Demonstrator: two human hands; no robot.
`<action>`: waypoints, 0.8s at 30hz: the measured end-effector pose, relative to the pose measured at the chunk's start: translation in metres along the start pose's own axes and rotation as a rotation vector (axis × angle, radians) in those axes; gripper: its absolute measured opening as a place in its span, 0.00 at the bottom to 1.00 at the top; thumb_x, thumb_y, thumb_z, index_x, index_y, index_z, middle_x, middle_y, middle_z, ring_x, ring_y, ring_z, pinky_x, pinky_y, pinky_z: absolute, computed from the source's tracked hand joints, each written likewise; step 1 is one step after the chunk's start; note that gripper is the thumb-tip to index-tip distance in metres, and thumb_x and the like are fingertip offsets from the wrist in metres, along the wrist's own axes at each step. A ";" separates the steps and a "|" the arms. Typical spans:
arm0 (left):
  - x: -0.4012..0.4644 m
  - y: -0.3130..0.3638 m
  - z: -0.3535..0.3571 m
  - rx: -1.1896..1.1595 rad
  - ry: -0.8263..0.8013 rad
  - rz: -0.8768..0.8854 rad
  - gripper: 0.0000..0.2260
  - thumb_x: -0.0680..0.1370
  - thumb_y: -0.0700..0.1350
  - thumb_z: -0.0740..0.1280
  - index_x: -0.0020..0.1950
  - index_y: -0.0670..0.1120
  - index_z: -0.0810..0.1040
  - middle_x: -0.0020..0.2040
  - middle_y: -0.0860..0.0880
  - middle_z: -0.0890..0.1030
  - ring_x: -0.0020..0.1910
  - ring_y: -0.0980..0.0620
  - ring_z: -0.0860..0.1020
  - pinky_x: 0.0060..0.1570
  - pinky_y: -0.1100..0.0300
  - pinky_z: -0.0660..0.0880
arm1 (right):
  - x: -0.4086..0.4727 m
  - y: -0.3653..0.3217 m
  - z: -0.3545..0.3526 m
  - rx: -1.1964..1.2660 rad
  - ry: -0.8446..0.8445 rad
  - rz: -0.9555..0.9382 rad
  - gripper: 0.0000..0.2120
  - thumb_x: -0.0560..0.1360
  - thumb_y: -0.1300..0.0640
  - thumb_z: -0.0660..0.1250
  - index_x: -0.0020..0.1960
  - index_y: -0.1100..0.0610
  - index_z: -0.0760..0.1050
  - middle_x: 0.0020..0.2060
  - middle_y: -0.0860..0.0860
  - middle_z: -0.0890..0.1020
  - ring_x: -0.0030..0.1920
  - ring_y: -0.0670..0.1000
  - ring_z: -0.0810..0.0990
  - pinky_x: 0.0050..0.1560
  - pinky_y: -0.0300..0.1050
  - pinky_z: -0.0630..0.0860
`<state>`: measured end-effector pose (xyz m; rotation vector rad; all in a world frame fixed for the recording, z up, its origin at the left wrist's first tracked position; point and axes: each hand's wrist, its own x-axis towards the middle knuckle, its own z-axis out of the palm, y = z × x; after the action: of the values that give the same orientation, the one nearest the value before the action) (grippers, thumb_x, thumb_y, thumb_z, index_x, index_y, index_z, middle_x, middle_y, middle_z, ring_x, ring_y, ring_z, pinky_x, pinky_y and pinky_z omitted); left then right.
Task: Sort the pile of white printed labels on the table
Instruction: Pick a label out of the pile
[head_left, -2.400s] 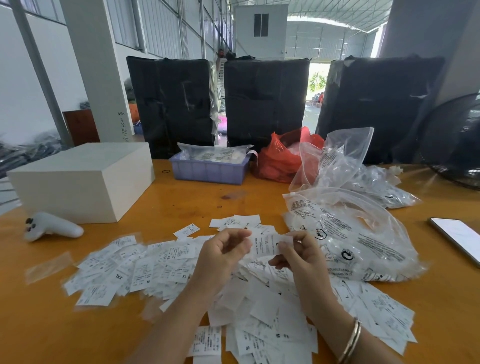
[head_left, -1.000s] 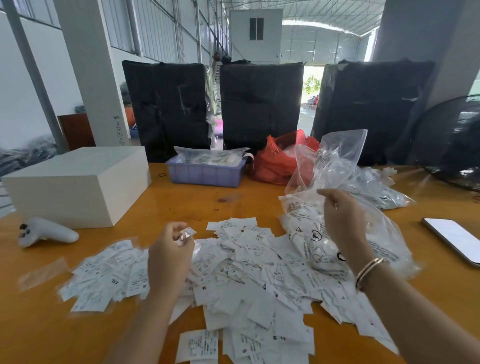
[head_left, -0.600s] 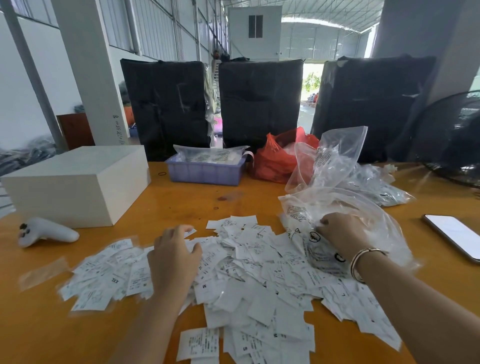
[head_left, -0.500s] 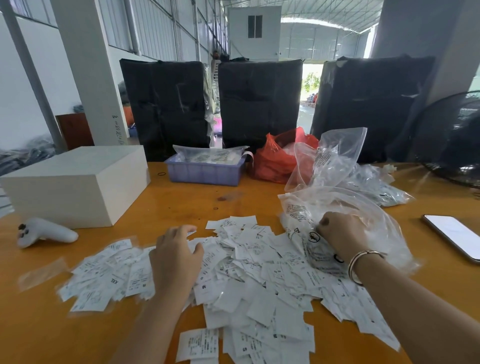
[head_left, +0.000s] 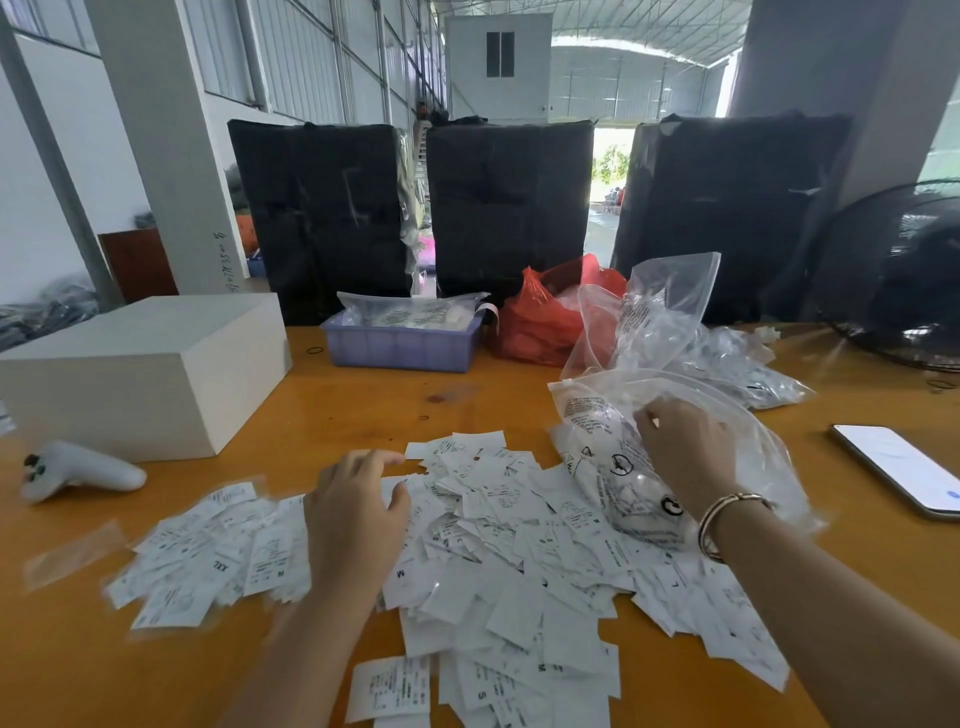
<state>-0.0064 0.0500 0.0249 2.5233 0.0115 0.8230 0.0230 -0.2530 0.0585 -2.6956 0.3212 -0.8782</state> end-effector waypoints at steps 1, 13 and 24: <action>0.000 0.001 0.000 -0.021 0.000 0.018 0.11 0.75 0.44 0.70 0.57 0.48 0.79 0.57 0.49 0.79 0.58 0.48 0.74 0.53 0.54 0.71 | -0.001 -0.006 -0.004 0.058 0.045 -0.021 0.16 0.79 0.55 0.58 0.33 0.57 0.72 0.30 0.50 0.75 0.31 0.51 0.73 0.36 0.45 0.65; -0.013 0.031 -0.008 -0.847 -0.645 -0.046 0.43 0.60 0.80 0.56 0.71 0.64 0.62 0.64 0.63 0.74 0.62 0.62 0.73 0.54 0.70 0.68 | -0.085 -0.092 -0.003 1.274 -0.565 0.094 0.05 0.79 0.63 0.60 0.47 0.61 0.74 0.33 0.54 0.83 0.31 0.49 0.80 0.32 0.36 0.74; -0.006 0.022 0.001 -1.012 -0.313 -0.416 0.02 0.77 0.42 0.68 0.49 0.46 0.79 0.40 0.53 0.85 0.39 0.56 0.84 0.33 0.68 0.75 | -0.091 -0.087 0.020 0.874 -0.286 0.027 0.10 0.79 0.60 0.61 0.43 0.49 0.76 0.37 0.47 0.81 0.31 0.41 0.75 0.32 0.32 0.70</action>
<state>-0.0136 0.0290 0.0306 1.5680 0.0123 0.1588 -0.0264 -0.1413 0.0232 -1.9418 -0.0862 -0.4494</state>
